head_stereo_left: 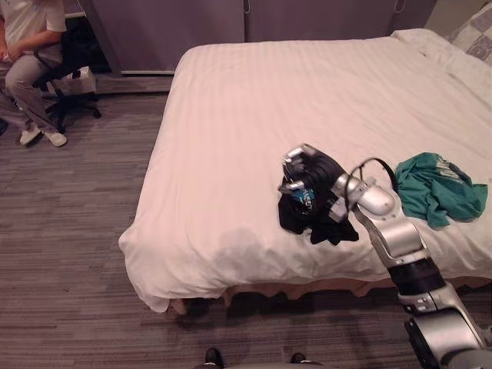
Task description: Tidy the bed and pick cloth on bed and put in laundry
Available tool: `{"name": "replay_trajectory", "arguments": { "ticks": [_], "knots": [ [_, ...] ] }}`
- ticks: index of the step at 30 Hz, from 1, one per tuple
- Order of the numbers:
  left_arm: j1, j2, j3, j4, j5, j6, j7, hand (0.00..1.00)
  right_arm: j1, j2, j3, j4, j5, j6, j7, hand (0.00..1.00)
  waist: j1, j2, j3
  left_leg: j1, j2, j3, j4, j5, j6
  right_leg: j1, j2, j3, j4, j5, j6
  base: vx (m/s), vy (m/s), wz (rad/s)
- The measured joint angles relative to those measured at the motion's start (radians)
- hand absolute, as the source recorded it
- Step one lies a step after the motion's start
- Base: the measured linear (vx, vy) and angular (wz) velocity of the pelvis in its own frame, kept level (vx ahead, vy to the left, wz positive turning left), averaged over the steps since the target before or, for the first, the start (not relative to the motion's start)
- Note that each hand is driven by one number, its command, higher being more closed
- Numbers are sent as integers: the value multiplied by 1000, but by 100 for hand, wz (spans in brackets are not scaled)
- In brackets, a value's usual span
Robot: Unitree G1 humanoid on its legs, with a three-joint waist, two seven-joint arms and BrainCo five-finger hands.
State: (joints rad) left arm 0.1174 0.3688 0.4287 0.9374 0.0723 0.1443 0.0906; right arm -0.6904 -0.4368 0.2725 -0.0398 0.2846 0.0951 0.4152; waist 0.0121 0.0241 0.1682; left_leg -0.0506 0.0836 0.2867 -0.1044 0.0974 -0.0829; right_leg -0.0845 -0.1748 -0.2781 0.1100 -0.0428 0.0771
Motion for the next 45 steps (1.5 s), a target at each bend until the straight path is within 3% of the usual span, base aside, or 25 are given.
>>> {"name": "replay_trajectory", "arguments": {
  "ticks": [1,3,6,8,10,11,13,15,20,23,26,29,31,34,35,37,38,39,40,43,45],
  "knots": [
    [-27,-6,-22,-14,-13,-28,-10,0,-21,17,12,-2,0,4,-6,100,3,5,22,-13,-2,-5,0,7,2,-18,-4,-1,14,-2,-2,-179,37,30],
    [-124,-50,-116,-77,-54,-127,-38,0,-81,78,70,6,-9,17,-39,100,8,29,112,-78,-8,-32,15,24,16,-87,-25,-18,74,-11,-1,-173,37,34],
    [-179,-124,-239,-151,-97,-217,-78,0,-110,140,128,75,-24,25,-89,100,24,53,219,-153,-17,-51,49,37,28,-160,-45,-26,124,-13,-2,-138,27,22],
    [-183,-167,-303,-176,-97,-251,-95,0,-124,164,144,137,-51,28,-118,100,30,67,267,-186,-25,-56,57,44,32,-200,-56,-26,156,-18,-4,-86,18,15],
    [-199,-210,-430,-180,-122,-288,-97,0,-143,174,170,258,-87,30,-179,100,55,101,296,-272,-33,-62,57,65,37,-301,-69,-25,197,-21,-7,-60,4,14],
    [-204,-213,-442,-180,-132,-290,-96,0,-145,174,170,271,-91,32,-188,100,57,107,299,-284,-33,-64,56,67,38,-314,-71,-26,202,-21,-7,-38,-2,17],
    [-240,-232,-507,-184,-203,-295,-91,0,-149,177,170,325,-121,31,-220,100,75,148,318,-342,-41,-72,54,88,41,-383,-84,-29,234,-25,-10,-24,-2,15],
    [-251,-233,-543,-201,-235,-296,-73,0,-157,195,176,329,-129,28,-224,100,77,166,325,-377,-47,-69,55,93,42,-438,-102,-21,276,-42,-9,-35,-7,10],
    [-259,-238,-586,-264,-291,-293,-45,0,-174,226,176,405,-127,-29,-225,100,103,187,325,-476,-69,-60,52,108,36,-598,-154,-2,401,-95,-17,-47,-35,15],
    [-259,-245,-605,-267,-310,-301,-51,0,-191,227,163,639,-99,-16,-196,100,120,191,323,-502,-79,-56,37,120,30,-654,-172,6,449,-118,-21,-23,-41,12],
    [-255,-286,-608,-270,-311,-340,-55,0,-205,123,158,916,-77,6,-176,100,149,198,318,-509,-88,-55,21,134,31,-670,-186,1,476,-130,-20,3,-28,15],
    [-236,-318,-608,-269,-310,-379,-57,0,-204,22,153,1001,-64,-9,-103,100,136,198,318,-472,-99,-55,18,143,39,-632,-198,-3,476,-135,-14,36,-18,6],
    [-228,-318,-603,-261,-311,-384,-68,0,-188,31,159,980,-69,-36,-25,100,116,198,318,-410,-95,-45,8,139,40,-565,-189,-6,448,-134,-12,39,-21,-22],
    [-226,-311,-557,-228,-310,-376,-98,0,-38,112,220,753,-50,-79,128,100,76,187,313,-272,-57,-23,5,95,26,-396,-131,-13,340,-114,-9,55,-31,-45],
    [-226,-307,-548,-220,-310,-374,-98,0,-11,131,250,717,-45,-82,146,100,67,181,310,-256,-50,-20,5,91,22,-377,-118,-13,324,-108,-9,96,-53,-51],
    [-227,-283,-534,-199,-305,-352,-98,0,73,185,354,615,-44,-88,185,100,28,161,306,-209,-30,-20,4,80,14,-314,-85,-13,280,-88,-11,101,-56,-33],
    [-227,-249,-534,-193,-289,-325,-100,0,144,224,431,520,-45,-89,198,100,7,130,302,-167,-19,-16,4,76,10,-259,-62,-12,242,-76,-13,83,-37,-27],
    [-227,-237,-534,-189,-289,-315,-101,0,172,239,453,480,-45,-90,201,100,1,116,297,-149,-13,-14,4,71,5,-237,-53,-11,231,-74,-15,105,-58,-32],
    [-225,-210,-534,-172,-289,-293,-100,0,221,274,484,399,-39,-104,203,100,-4,77,273,-114,0,-10,6,60,-1,-197,-36,-9,208,-72,-17,69,-53,-21],
    [-226,-184,-535,-146,-289,-257,-96,0,224,339,452,318,24,-173,196,100,-10,22,229,-90,16,-8,21,40,-10,-158,-15,-2,177,-65,-24,30,-36,-14],
    [-225,-188,-541,-139,-289,-238,-97,0,182,382,360,319,75,-213,168,100,-10,13,217,-87,14,-11,20,40,-10,-156,-15,7,172,-63,-23,-22,12,0]
  ]
}}
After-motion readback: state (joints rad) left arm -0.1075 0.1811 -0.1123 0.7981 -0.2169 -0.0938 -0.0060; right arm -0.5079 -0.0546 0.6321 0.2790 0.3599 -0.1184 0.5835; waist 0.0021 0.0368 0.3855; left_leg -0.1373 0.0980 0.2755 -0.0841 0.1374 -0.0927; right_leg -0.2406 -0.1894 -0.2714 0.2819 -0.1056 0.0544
